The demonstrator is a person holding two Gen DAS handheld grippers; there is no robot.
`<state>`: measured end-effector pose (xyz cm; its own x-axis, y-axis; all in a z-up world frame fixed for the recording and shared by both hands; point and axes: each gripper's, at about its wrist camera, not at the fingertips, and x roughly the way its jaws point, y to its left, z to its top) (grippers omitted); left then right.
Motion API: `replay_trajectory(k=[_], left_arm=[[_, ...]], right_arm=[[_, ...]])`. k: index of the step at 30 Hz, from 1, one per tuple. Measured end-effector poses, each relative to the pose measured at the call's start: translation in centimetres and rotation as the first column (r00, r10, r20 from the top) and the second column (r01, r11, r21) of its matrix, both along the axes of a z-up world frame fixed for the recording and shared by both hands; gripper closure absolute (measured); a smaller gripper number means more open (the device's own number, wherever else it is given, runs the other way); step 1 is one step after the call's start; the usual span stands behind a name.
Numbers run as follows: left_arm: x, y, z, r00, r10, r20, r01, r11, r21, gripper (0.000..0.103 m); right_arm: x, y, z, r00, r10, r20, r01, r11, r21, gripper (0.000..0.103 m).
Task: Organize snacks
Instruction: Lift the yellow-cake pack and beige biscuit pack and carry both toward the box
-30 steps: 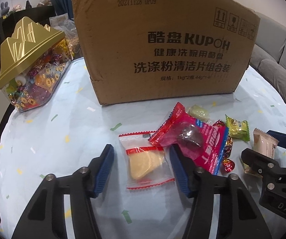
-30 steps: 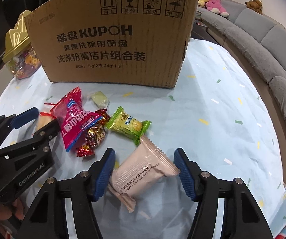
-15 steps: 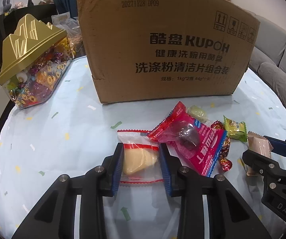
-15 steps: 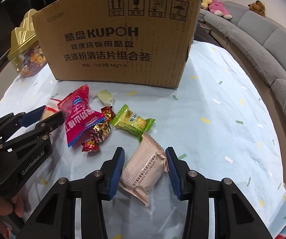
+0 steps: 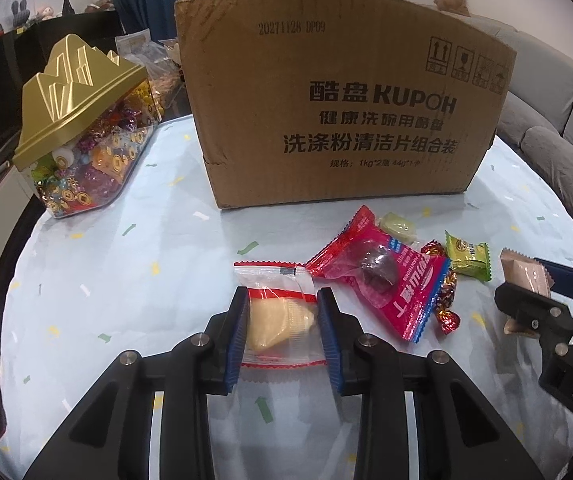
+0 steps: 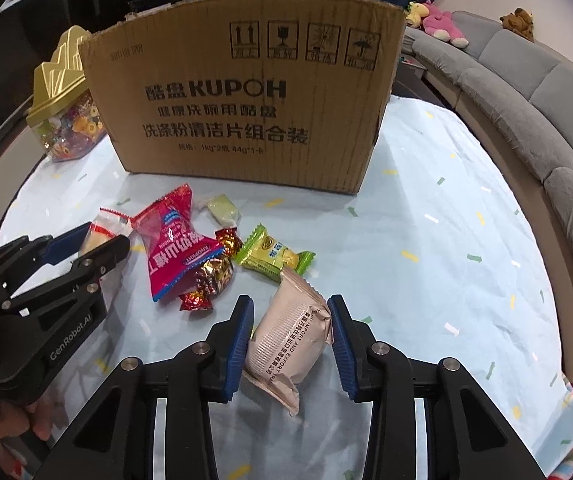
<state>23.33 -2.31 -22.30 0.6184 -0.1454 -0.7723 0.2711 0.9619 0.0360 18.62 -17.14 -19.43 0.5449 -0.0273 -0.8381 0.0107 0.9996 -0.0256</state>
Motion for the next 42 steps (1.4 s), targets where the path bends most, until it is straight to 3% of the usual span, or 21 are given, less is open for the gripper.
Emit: replay_trajectory(k=[24,42], left_arm=[[-3.6,0.7,5.8,0.996,0.061,0.070,-0.062,0.998,0.010,0.069],[-3.9,0.3,10.0,0.991,0.075,0.114,-0.075,0.997,-0.009,0.069]], right_arm=[[-1.6,-0.1,6.0,0.991,0.023,0.135,-0.026,0.999,0.020,0.064],[-2.1,0.3,9.7,0.978,0.042,0.203,-0.048,0.998,0.026,0.064]])
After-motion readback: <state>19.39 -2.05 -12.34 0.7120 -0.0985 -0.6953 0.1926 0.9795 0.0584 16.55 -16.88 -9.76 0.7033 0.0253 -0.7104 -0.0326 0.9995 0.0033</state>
